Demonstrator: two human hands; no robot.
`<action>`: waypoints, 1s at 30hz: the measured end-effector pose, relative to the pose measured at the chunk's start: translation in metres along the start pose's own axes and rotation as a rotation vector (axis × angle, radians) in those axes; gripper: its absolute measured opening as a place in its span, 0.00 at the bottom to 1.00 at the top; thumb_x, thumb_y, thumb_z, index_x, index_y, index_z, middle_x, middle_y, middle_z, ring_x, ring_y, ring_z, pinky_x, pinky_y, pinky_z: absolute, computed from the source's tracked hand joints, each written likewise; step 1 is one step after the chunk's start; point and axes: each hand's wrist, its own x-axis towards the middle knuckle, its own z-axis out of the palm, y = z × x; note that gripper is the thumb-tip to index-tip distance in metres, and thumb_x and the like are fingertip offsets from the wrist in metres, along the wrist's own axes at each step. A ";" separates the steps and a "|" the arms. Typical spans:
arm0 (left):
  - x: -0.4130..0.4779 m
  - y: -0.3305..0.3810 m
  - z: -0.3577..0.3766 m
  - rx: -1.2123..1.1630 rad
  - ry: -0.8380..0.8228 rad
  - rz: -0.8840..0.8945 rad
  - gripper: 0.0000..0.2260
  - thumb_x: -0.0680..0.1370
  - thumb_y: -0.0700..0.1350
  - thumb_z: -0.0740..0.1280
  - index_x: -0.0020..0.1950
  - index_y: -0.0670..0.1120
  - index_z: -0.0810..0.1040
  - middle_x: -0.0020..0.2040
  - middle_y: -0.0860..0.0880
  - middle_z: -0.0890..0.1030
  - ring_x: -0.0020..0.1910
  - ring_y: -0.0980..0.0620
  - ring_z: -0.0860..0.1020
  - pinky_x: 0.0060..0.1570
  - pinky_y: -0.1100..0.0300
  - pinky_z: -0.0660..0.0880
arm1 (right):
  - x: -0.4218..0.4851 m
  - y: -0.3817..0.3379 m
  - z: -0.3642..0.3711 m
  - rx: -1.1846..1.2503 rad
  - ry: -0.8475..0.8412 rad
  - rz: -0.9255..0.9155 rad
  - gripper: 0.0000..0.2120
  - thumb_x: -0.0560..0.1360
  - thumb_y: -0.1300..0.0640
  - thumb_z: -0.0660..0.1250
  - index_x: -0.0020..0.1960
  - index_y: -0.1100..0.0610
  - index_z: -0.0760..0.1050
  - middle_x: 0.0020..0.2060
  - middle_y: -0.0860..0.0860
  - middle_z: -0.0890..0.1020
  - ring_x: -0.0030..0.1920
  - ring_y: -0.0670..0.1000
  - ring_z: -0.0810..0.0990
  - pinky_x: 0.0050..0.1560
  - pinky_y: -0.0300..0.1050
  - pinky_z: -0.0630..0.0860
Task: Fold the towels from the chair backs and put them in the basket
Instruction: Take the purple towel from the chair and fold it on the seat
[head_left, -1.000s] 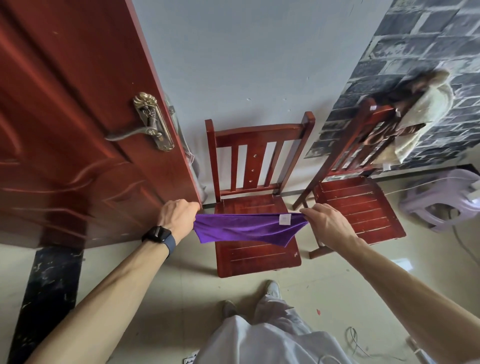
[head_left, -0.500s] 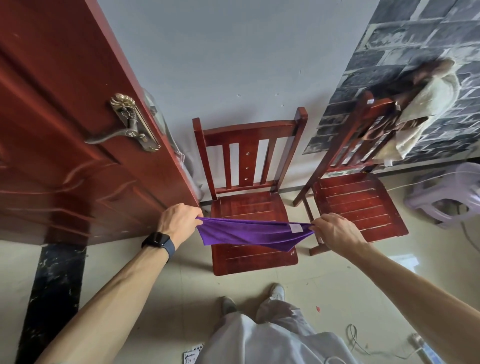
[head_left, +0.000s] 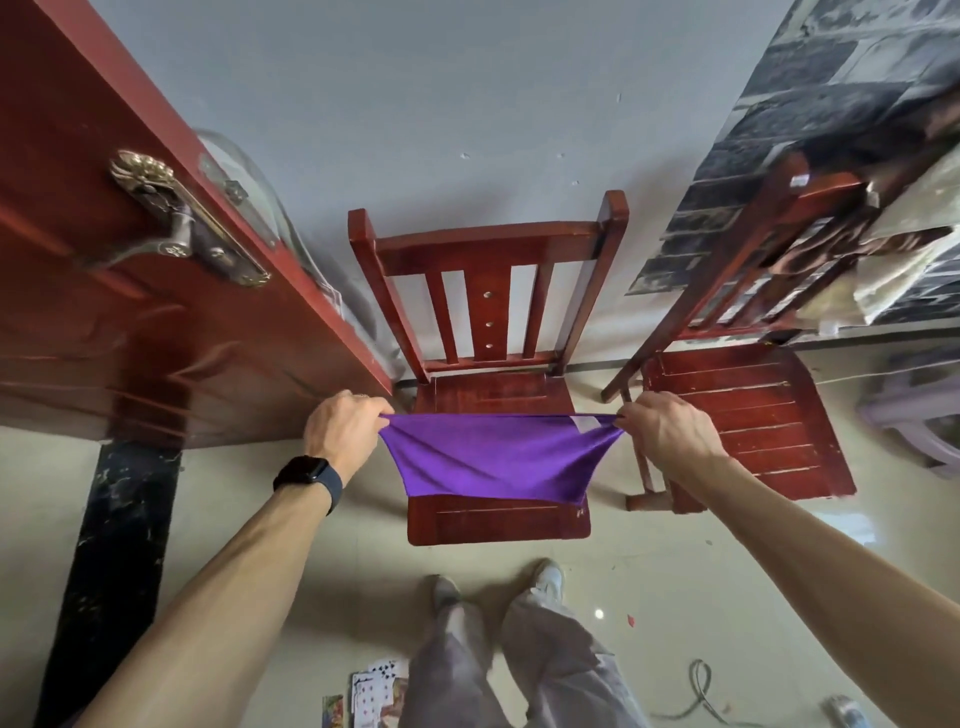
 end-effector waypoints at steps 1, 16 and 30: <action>0.008 -0.002 -0.002 0.006 0.042 0.015 0.07 0.78 0.45 0.68 0.53 0.51 0.85 0.47 0.46 0.85 0.49 0.42 0.79 0.43 0.53 0.75 | 0.009 0.001 -0.001 0.007 0.033 -0.010 0.12 0.81 0.50 0.64 0.55 0.57 0.81 0.49 0.55 0.81 0.53 0.59 0.79 0.44 0.52 0.78; -0.004 -0.031 0.105 0.030 0.100 0.162 0.08 0.67 0.39 0.78 0.43 0.49 0.84 0.37 0.49 0.84 0.38 0.42 0.79 0.39 0.52 0.71 | 0.026 -0.009 0.111 0.029 0.069 0.123 0.08 0.78 0.63 0.66 0.55 0.59 0.80 0.52 0.57 0.81 0.52 0.62 0.77 0.46 0.55 0.77; -0.087 -0.034 0.281 -0.036 -0.437 -0.058 0.08 0.76 0.48 0.69 0.54 0.55 0.84 0.49 0.53 0.86 0.51 0.47 0.80 0.49 0.55 0.75 | -0.044 -0.006 0.279 0.087 -0.610 0.218 0.11 0.80 0.53 0.64 0.59 0.52 0.82 0.56 0.54 0.82 0.58 0.57 0.79 0.56 0.47 0.74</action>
